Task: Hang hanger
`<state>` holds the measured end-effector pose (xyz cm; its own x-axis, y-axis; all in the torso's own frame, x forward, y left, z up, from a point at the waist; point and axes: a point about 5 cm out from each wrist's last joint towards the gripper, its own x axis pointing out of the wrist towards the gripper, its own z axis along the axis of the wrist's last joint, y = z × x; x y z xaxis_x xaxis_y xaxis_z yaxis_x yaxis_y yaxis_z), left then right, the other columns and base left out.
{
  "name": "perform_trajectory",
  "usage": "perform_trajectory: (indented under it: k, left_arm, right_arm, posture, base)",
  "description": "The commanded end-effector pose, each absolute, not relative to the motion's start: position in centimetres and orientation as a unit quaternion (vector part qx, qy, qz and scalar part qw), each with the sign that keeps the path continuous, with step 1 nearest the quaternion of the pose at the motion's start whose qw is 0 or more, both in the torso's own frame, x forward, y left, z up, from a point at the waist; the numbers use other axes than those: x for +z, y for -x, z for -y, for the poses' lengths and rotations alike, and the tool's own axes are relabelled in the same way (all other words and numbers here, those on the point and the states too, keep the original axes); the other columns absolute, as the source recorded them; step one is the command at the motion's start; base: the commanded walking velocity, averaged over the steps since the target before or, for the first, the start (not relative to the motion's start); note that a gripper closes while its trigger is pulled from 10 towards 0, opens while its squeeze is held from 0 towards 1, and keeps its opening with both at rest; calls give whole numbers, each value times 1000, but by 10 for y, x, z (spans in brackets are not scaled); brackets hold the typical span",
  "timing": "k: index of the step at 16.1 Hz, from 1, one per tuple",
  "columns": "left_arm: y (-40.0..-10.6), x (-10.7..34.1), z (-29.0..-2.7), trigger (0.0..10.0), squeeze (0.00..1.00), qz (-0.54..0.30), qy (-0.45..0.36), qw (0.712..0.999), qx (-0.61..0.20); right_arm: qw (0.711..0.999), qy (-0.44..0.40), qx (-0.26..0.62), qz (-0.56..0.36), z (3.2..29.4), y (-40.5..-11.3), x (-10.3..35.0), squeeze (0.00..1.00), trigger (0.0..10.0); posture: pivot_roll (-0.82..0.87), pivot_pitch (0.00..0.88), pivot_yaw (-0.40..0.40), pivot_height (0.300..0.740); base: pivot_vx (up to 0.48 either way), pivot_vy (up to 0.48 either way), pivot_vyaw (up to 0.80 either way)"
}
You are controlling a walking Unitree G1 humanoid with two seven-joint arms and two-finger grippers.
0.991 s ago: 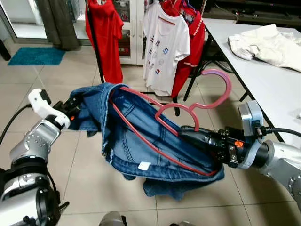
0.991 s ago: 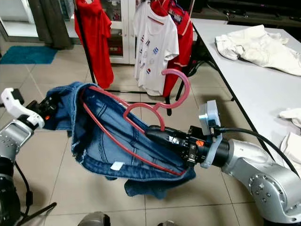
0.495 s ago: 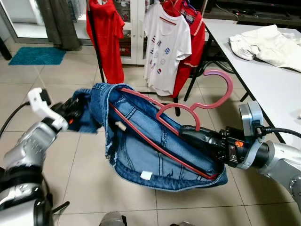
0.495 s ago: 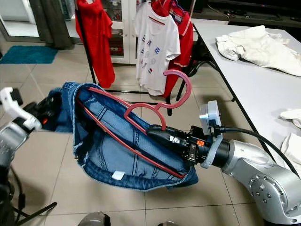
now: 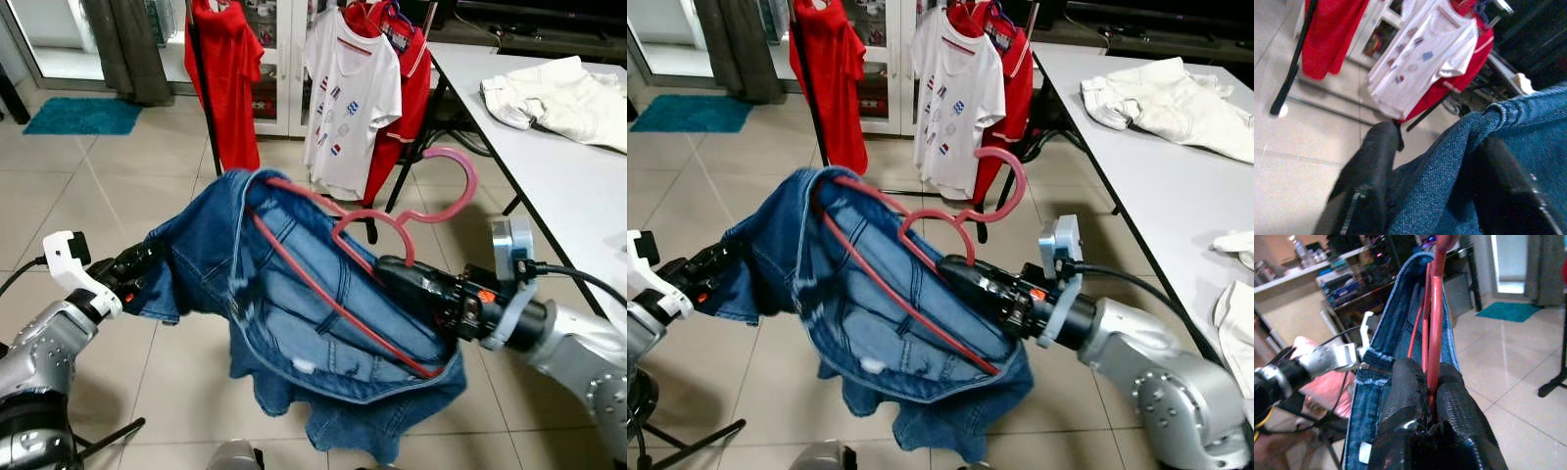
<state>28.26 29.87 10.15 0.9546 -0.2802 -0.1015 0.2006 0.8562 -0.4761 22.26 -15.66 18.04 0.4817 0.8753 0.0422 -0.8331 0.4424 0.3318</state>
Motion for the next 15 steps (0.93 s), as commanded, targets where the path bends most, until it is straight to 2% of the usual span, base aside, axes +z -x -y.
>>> perform_trajectory:
  k: [1,4,5,6,10,11,13,14,15]
  left_arm:
    - [-284,113,-290,10000,1000,-53,220,962,-150]
    - [-284,117,-282,10000,1000,-65,177,973,-135]
    - [-284,117,-280,10000,776,-67,148,978,-128]
    - [-284,116,-284,10000,0,-64,131,983,-111]
    - [-295,123,-287,10000,0,-43,99,992,-65]
    - [-297,125,-280,10000,0,-53,77,994,-59]
    - [-296,134,-251,10000,0,-36,72,993,-86]
    - [-295,136,-244,10000,0,-33,66,993,-94]
    - [-290,144,-218,10000,0,-21,43,991,-122]
  right_arm:
    - [861,-159,481,-39,160,-224,185,0,10000]
    - [888,-158,429,-36,153,-228,177,0,10000]
    - [894,-164,415,-33,150,-228,176,0,10000]
    - [896,-167,409,-32,147,-227,174,0,10000]
    - [911,-161,378,-39,145,-231,169,0,10000]
    - [927,-149,340,-56,148,-239,160,0,10000]
    - [966,-127,202,-96,159,-256,137,0,10000]
    - [971,-127,173,-103,161,-258,133,0,10000]
    - [980,-131,93,-118,167,-261,121,0,10000]
  posture:
    - [43,62,-40,740]
    - [32,71,-26,740]
    - [30,67,-25,740]
    - [23,60,-24,740]
    - [18,54,-35,740]
    - [24,61,-37,740]
    - [28,67,-36,740]
    - [28,67,-36,740]
    - [41,68,-26,740]
  base:
    - [0,0,0]
    - [0,0,0]
    - [0,0,0]
    - [0,0,0]
    - [0,0,0]
    - [0,0,0]
    - [0,0,0]
    - [0,0,0]
    - [0,0,0]
